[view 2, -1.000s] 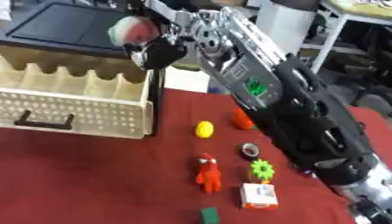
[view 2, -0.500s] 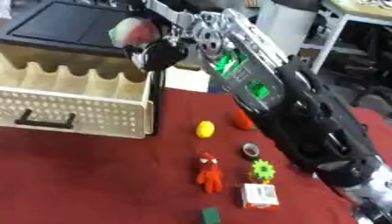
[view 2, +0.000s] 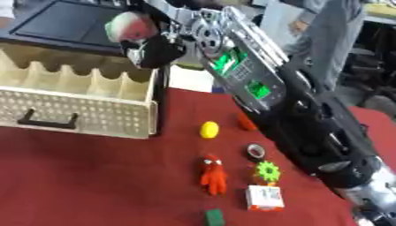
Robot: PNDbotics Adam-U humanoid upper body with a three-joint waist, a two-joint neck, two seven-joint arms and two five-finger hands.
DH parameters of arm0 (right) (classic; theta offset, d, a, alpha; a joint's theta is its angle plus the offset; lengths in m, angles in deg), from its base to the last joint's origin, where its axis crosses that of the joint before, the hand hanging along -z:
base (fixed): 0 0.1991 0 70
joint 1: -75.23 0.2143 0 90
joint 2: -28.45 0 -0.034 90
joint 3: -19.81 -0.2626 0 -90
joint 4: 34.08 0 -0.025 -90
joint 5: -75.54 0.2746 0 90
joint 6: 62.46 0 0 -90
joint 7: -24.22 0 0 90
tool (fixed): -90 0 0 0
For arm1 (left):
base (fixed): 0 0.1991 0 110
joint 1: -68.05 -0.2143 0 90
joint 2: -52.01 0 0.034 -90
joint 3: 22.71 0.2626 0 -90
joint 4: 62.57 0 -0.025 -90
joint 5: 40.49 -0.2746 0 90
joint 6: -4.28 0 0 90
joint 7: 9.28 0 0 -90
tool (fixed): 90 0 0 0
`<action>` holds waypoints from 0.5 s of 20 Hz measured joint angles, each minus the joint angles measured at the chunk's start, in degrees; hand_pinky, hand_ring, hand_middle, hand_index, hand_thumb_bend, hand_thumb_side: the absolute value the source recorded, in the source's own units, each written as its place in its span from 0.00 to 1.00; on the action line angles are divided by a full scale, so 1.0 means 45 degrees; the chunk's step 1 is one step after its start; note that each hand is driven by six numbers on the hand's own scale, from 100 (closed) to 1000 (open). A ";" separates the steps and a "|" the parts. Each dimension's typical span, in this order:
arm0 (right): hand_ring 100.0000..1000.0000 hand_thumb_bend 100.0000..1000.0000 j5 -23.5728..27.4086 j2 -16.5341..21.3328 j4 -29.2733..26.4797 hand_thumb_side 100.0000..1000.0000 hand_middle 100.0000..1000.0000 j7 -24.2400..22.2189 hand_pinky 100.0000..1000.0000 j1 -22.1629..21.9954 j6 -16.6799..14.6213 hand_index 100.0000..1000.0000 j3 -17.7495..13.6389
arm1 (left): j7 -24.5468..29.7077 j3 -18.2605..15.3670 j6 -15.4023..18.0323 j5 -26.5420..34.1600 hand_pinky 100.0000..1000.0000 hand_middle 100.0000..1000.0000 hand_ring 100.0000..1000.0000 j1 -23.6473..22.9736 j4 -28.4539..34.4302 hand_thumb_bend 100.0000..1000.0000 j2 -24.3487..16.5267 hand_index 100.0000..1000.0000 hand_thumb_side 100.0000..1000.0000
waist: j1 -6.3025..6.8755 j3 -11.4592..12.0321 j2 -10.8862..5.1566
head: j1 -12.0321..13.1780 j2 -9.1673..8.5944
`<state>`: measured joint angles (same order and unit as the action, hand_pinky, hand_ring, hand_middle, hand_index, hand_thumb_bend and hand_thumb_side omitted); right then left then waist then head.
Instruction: Pick up objects from table and place into drawer.
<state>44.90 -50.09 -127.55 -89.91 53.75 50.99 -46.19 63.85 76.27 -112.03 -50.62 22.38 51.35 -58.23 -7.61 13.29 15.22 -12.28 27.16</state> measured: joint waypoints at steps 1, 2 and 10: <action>0.37 0.00 0.0005 -0.0085 0.0080 0.02 0.39 0.0070 0.08 0.0027 -0.0006 0.37 -0.0001 | -0.0005 0.0000 -0.0003 0.0003 0.00 0.00 0.00 0.0007 0.0000 0.27 0.0000 0.70 1.00 | 0.0000 0.0031 0.0001 | -0.0005 0.0000; 0.37 0.00 0.0016 -0.0169 0.0156 0.02 0.39 0.0137 0.08 0.0054 -0.0020 0.37 -0.0001 | -0.0008 -0.0001 -0.0003 0.0004 0.00 0.00 0.00 0.0012 0.0000 0.27 0.0000 0.70 1.00 | 0.0000 0.0051 0.0002 | -0.0011 -0.0001; 0.37 0.00 0.0106 -0.0535 0.0564 0.03 0.39 0.0512 0.08 0.0122 -0.0165 0.37 -0.0002 | -0.0027 -0.0001 0.0011 0.0011 0.00 0.00 0.00 0.0029 0.0000 0.27 0.0000 0.70 1.00 | -0.0027 0.0175 0.0013 | -0.0371 -0.0026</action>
<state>45.38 -52.50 -125.01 -87.61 54.30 50.25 -46.19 63.73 76.27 -111.98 -50.57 22.51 51.35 -58.23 -7.73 14.07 15.28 -13.95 27.04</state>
